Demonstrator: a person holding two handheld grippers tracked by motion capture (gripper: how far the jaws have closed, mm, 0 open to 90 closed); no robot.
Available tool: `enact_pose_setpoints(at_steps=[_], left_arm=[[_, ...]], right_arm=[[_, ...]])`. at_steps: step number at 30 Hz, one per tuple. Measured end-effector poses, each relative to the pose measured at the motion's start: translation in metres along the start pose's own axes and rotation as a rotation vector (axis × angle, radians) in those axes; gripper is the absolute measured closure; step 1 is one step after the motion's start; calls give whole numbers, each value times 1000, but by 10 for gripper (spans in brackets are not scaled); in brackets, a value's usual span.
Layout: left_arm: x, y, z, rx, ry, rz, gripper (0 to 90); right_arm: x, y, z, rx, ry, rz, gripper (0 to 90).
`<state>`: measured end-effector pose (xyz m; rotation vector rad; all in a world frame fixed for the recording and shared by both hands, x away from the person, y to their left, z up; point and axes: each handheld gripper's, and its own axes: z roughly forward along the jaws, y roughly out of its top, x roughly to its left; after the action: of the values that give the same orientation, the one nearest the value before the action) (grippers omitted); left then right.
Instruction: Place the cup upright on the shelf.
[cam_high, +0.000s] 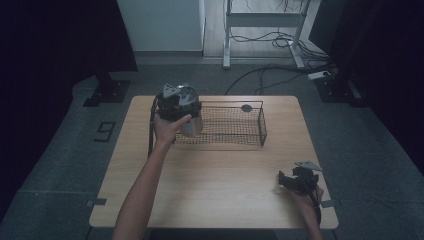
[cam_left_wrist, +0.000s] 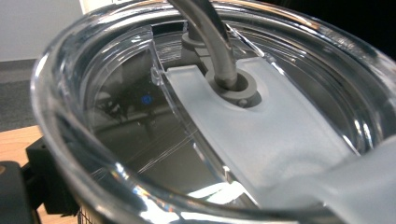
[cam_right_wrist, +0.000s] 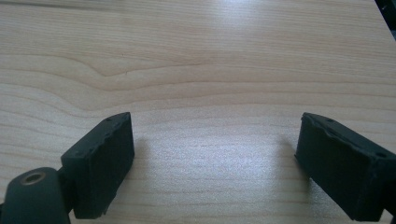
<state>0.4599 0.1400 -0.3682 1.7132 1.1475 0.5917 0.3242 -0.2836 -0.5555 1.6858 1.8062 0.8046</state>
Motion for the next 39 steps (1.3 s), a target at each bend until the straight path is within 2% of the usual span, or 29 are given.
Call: enact_pose_setpoints(at_steps=[9, 14, 19, 24, 29, 31, 39], left_arm=[[6, -3, 17, -3, 22, -11, 32], [9, -1, 25, 5, 35, -8, 32], [12, 3, 35, 3, 51, -20, 32], [13, 4, 47, 28, 73, -11, 32], [15, -1, 58, 49, 88, -9, 32], [17, -4, 62, 58, 97, -19, 32], [20, -20, 78, 102, 135, -20, 32]], right_arm=[[0, 0, 0, 0, -1, 0, 112], [0, 0, 0, 0, -1, 0, 112], [0, 0, 0, 0, -1, 1, 113], [0, 0, 0, 0, -1, 1, 113], [0, 0, 0, 0, -1, 1, 113], [0, 0, 0, 0, -1, 0, 113], [0, 0, 0, 0, -1, 1, 113]])
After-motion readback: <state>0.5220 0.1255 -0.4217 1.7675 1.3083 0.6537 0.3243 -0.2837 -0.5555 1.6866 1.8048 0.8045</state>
